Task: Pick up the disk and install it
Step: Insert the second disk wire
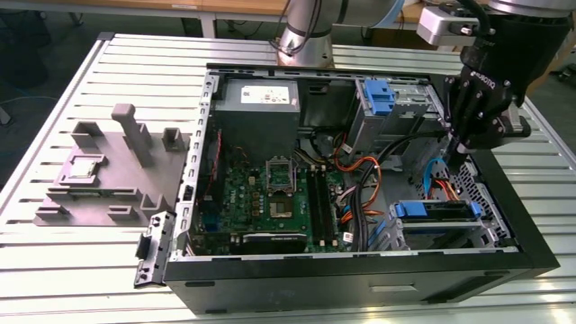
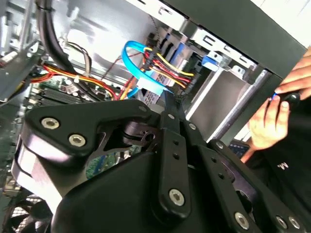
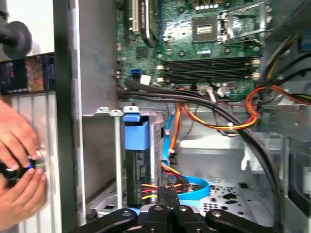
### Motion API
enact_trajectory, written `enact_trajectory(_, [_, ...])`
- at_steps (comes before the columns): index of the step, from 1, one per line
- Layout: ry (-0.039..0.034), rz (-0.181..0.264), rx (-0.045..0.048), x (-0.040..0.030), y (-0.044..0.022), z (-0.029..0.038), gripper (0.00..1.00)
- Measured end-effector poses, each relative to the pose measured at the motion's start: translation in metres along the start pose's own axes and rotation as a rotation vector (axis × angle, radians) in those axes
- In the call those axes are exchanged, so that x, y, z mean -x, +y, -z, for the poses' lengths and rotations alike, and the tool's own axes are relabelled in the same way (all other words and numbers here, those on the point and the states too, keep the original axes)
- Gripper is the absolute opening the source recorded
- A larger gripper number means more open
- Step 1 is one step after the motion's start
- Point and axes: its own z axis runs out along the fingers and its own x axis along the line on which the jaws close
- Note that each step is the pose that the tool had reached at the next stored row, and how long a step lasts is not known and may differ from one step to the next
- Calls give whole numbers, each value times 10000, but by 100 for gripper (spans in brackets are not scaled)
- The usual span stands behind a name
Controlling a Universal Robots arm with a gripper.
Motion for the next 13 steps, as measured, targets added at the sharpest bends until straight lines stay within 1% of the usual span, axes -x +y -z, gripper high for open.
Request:
enact_trajectory(3, [31,1,-2,4,1,-17,11])
enact_trajectory(4, [49,1,-2,6,1,-26,18])
enact_trajectory(5, [69,2,-3,8,2,-35,18])
enact_trajectory(8, [165,6,-6,15,3,-68,18])
enact_trajectory(9, [187,7,-7,17,4,-74,18])
enact_trajectory(13, [193,7,-7,18,4,-77,19])
